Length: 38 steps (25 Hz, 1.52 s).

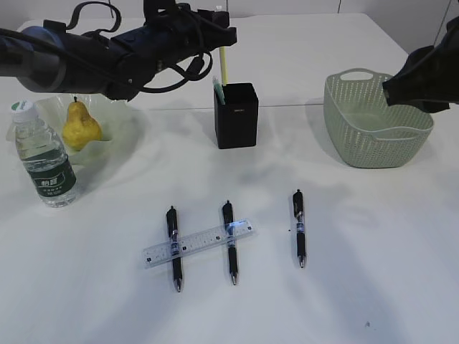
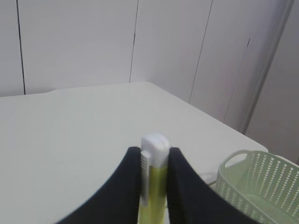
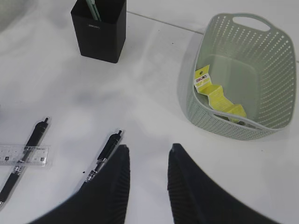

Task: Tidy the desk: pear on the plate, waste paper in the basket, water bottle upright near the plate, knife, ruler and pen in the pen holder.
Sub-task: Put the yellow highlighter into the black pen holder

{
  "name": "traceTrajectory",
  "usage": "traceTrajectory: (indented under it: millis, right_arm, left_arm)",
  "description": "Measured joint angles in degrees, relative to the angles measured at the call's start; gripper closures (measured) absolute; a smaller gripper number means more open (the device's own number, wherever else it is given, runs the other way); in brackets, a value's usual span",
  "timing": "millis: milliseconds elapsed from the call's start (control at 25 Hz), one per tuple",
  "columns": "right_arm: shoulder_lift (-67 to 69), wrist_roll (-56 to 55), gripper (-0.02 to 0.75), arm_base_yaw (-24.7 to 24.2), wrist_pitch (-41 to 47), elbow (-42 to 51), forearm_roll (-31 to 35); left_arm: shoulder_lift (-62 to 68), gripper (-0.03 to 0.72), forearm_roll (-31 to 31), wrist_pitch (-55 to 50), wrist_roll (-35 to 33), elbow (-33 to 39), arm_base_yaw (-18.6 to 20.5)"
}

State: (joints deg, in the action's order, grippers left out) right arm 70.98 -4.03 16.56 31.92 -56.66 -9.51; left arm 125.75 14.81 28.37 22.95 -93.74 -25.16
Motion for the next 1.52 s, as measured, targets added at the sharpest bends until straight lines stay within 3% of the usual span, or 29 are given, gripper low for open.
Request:
traceTrajectory:
  millis: [1040,1520]
  right_arm:
    - [0.0,0.0,0.496,0.0,0.1,0.0,-0.8]
    - [0.0,0.0,0.496,0.0,0.1,0.0,-1.7]
  left_arm:
    - [6.4,0.603,0.0,6.8,0.1,-0.1,0.0]
    - [9.1,0.603,0.1,3.8,-0.1,-5.2,0.0]
